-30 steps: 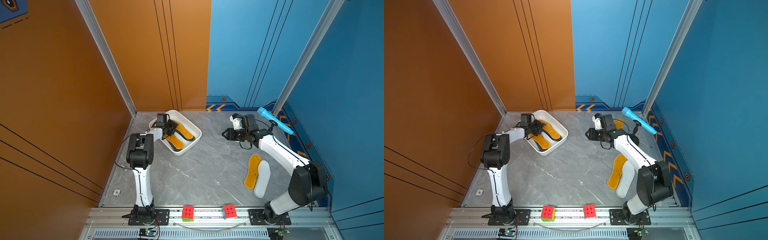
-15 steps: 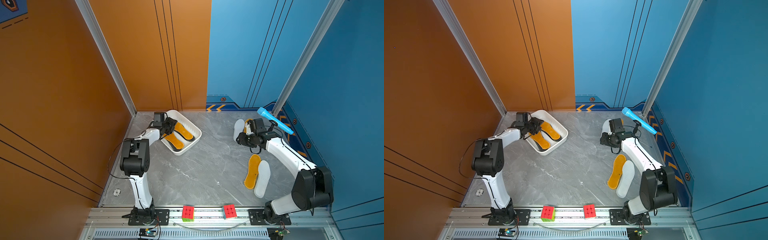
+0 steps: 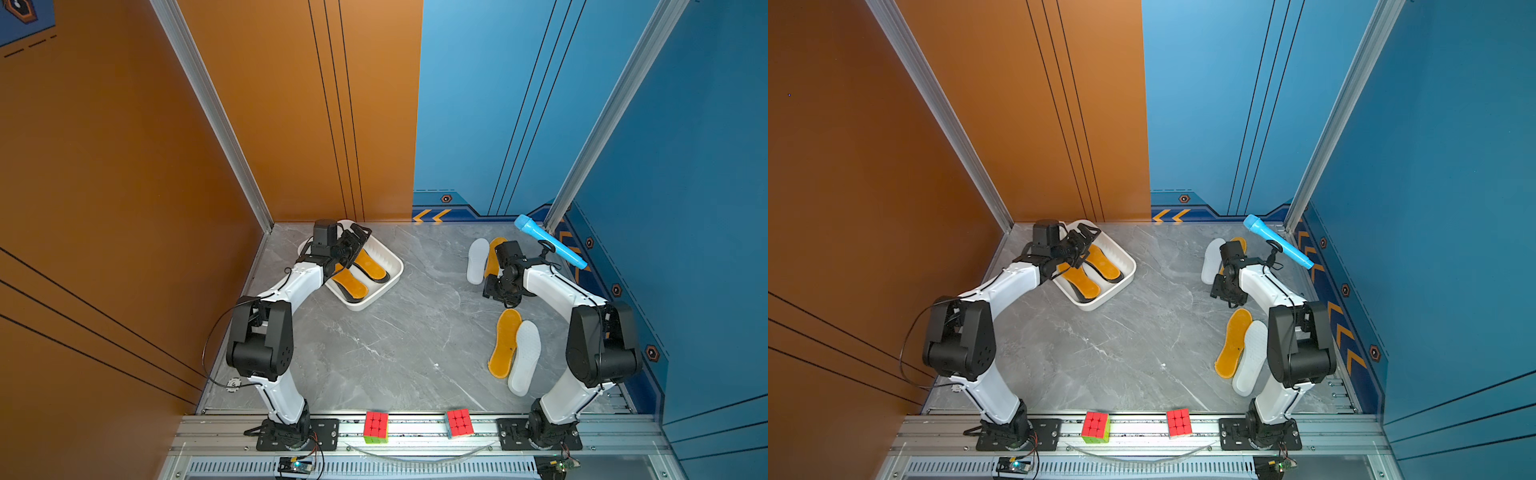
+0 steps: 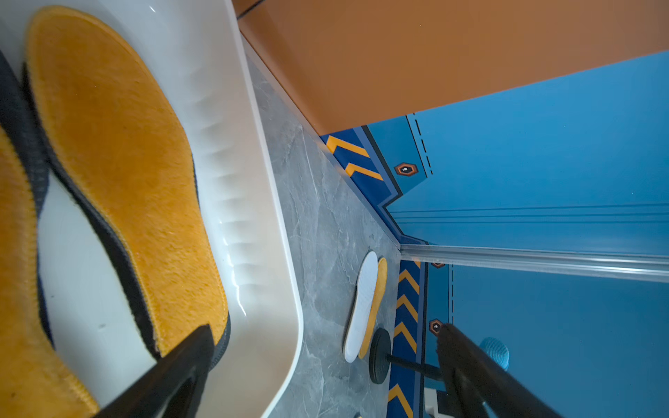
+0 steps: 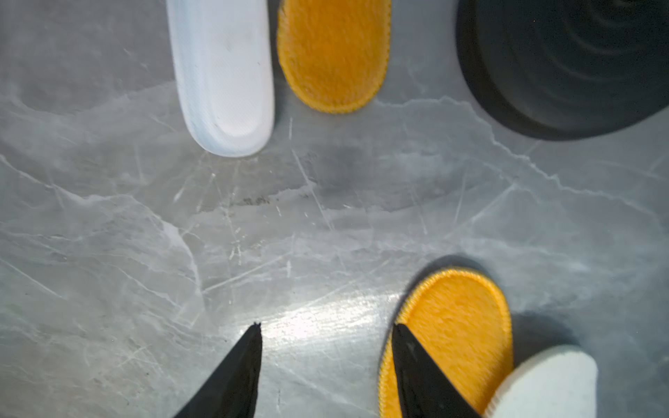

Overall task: Put the insoles into the storage box
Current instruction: Place the insole in the storage box, then move the insole to the center of the board.

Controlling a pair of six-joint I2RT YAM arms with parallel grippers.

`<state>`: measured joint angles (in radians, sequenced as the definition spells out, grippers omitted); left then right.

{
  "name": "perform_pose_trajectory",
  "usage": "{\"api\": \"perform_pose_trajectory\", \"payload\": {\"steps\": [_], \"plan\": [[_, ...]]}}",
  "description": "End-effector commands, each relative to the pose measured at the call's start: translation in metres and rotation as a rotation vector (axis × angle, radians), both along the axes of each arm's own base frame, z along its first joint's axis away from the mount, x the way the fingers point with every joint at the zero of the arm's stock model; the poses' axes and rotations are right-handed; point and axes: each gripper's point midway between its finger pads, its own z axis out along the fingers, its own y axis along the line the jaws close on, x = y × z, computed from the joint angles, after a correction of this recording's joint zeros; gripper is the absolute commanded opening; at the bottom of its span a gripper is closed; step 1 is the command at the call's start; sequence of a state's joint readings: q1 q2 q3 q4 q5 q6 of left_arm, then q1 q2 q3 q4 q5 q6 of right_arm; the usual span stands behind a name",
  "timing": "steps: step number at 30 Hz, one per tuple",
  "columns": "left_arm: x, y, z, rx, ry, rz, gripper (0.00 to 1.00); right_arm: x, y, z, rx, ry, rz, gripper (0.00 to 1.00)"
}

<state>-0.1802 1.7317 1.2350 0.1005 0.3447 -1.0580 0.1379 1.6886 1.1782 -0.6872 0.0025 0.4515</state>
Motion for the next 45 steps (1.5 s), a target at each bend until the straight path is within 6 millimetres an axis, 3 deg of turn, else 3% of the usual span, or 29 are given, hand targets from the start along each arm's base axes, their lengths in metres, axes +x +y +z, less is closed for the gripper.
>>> {"api": "perform_pose_trajectory", "payload": {"steps": [1,8,13,17,23,27,30,33,36,40,45], "plan": [[-0.015,-0.011,0.008,0.067,-0.049,-0.046,0.98,-0.040,-0.018,-0.007,-0.063,0.093,-0.081,0.60],[-0.036,-0.025,0.008,0.090,-0.067,-0.084,0.98,-0.077,-0.015,-0.033,-0.078,0.193,-0.095,0.61],[-0.040,-0.019,0.001,0.079,-0.056,-0.067,0.98,-0.082,0.005,-0.055,-0.027,0.255,-0.032,0.61],[-0.041,-0.012,0.001,0.077,-0.057,-0.050,0.97,-0.068,0.043,-0.062,0.060,0.249,0.121,0.58],[-0.043,-0.003,0.002,0.082,-0.058,-0.026,0.98,-0.043,0.100,-0.058,0.059,0.201,0.393,0.54],[-0.046,-0.001,0.003,0.082,-0.062,-0.021,0.97,-0.020,0.134,-0.037,0.074,0.090,0.500,0.53],[-0.046,0.001,0.006,0.083,-0.069,-0.016,0.98,-0.005,0.147,-0.015,0.084,-0.019,0.529,0.52],[-0.047,0.001,0.007,0.081,-0.071,-0.016,0.98,0.002,0.145,0.006,0.074,-0.113,0.515,0.52],[-0.047,0.002,0.008,0.082,-0.073,-0.013,0.98,0.000,0.124,0.012,0.019,-0.134,0.460,0.50],[-0.048,0.002,0.007,0.080,-0.069,-0.011,0.98,-0.013,0.094,0.002,-0.027,-0.073,0.394,0.49],[-0.047,0.000,0.004,0.079,-0.061,-0.017,0.98,-0.026,0.081,-0.014,-0.035,-0.020,0.380,0.49]]}}
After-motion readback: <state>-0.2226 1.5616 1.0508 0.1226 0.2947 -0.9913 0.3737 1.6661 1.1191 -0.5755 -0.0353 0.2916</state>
